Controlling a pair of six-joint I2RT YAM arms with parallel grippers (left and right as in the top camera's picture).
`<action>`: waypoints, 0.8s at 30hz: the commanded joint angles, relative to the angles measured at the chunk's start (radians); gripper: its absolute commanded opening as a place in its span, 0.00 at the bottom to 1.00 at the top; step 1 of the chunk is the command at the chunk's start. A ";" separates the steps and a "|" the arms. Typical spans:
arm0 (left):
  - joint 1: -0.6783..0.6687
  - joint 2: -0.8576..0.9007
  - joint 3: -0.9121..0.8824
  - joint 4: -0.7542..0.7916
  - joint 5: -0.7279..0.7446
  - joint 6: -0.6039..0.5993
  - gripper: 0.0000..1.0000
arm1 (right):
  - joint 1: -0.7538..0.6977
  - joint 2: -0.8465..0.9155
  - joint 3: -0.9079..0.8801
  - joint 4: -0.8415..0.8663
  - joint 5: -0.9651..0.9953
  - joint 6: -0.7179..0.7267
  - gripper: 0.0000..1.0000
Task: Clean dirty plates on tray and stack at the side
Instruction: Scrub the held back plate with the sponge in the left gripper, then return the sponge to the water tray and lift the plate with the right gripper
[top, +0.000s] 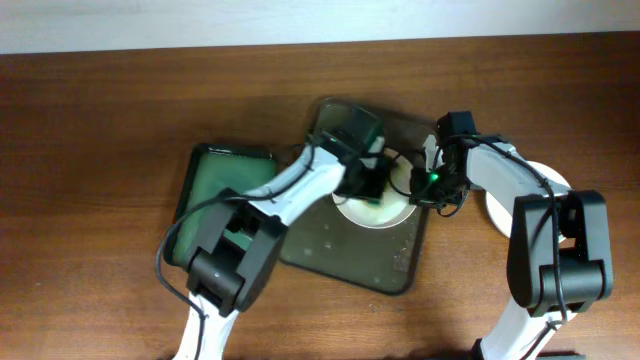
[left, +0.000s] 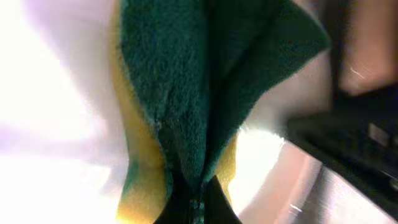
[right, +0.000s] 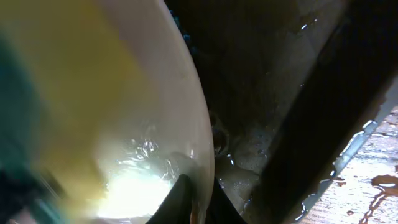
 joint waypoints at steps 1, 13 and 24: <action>-0.084 0.031 -0.006 -0.001 0.182 0.041 0.00 | 0.009 0.015 -0.015 0.000 0.049 -0.007 0.09; 0.085 0.031 0.136 -0.458 -0.621 -0.029 0.00 | 0.009 0.015 -0.015 -0.011 0.048 -0.006 0.04; 0.119 -0.177 0.515 -0.947 -0.673 -0.028 0.00 | 0.018 -0.221 -0.014 -0.106 0.097 -0.007 0.04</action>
